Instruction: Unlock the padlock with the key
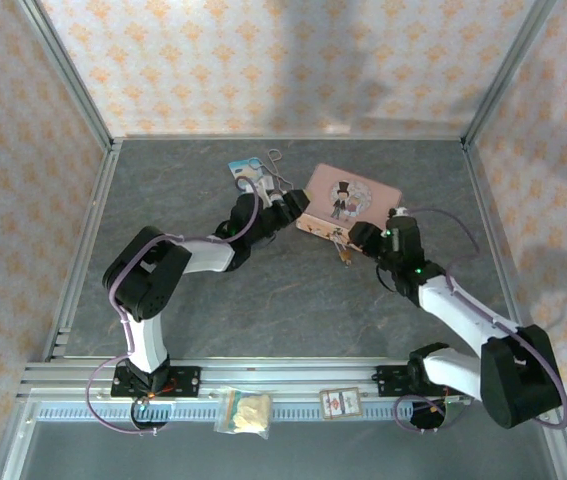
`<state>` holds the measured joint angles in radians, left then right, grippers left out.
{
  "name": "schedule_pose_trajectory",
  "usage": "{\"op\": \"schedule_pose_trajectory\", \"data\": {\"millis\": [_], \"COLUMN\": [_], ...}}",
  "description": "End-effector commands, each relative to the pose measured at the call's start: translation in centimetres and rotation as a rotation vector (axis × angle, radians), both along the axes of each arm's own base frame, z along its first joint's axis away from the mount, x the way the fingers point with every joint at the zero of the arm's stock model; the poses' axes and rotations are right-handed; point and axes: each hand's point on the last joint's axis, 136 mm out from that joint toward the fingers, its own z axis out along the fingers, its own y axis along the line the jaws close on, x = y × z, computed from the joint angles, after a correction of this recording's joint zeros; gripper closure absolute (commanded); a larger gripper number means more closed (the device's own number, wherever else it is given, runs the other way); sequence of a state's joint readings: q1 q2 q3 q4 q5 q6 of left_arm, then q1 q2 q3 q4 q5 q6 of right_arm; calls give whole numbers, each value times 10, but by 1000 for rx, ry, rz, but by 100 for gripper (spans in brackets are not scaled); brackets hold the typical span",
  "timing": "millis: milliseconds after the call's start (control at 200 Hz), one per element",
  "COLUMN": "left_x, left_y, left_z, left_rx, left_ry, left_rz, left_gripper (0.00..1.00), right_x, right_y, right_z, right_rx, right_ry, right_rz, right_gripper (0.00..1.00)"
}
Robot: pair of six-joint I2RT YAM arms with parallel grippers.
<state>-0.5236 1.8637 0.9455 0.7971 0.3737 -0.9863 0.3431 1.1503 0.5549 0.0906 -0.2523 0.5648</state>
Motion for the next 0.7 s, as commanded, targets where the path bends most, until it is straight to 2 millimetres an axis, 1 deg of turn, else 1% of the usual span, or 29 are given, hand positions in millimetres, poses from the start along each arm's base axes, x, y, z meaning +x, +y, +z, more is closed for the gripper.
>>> {"op": "schedule_pose_trajectory", "data": {"millis": [0, 70, 130, 170, 175, 190, 375, 410, 425, 455, 495, 515, 535, 606, 696], "left_x": [15, 25, 31, 33, 34, 35, 39, 39, 39, 39, 39, 39, 39, 38, 38], "left_y": [16, 19, 17, 14, 13, 11, -11, -16, -18, -23, -32, -36, -40, -51, -62], "left_z": [-4, -6, -7, -2, -10, -16, -34, -34, -38, -39, -40, -40, -39, -32, -19], "left_rx": [134, 184, 195, 183, 187, 188, 166, 160, 160, 152, 141, 134, 130, 119, 98], "left_ry": [-13, -17, -20, -29, -15, -4, 26, 25, 29, 30, 33, 31, 29, 10, -19], "left_rz": [12, 27, 22, 16, 14, 8, -40, -47, -51, -62, -83, -92, -99, -118, -129], "left_gripper": [27, 27, 26, 27, 27, 27, 27, 27, 27, 27, 27, 27, 27, 27, 27], "right_x": [-9, -6, -3, -1, -1, 0, 3, 2, 2, 1, 1, 0, -1, -2, -3], "right_y": [-5, 2, 6, 9, 9, 9, 10, 11, 12, 12, 14, 14, 15, 15, 13], "right_z": [-35, -42, -44, -45, -45, -45, -42, -42, -42, -42, -42, -43, -44, -46, -51], "right_rx": [-219, -240, -234, -227, -226, -226, -219, -217, -215, -212, -211, -213, -218, -244, -290], "right_ry": [119, 142, 150, 152, 152, 153, 143, 140, 138, 137, 133, 134, 134, 143, 159], "right_rz": [35, 49, 60, 66, 66, 67, 62, 66, 68, 74, 85, 93, 99, 107, 104], "right_gripper": [42, 41, 41, 41, 40, 40, 38, 37, 36, 35, 30, 27, 26, 26, 26]}}
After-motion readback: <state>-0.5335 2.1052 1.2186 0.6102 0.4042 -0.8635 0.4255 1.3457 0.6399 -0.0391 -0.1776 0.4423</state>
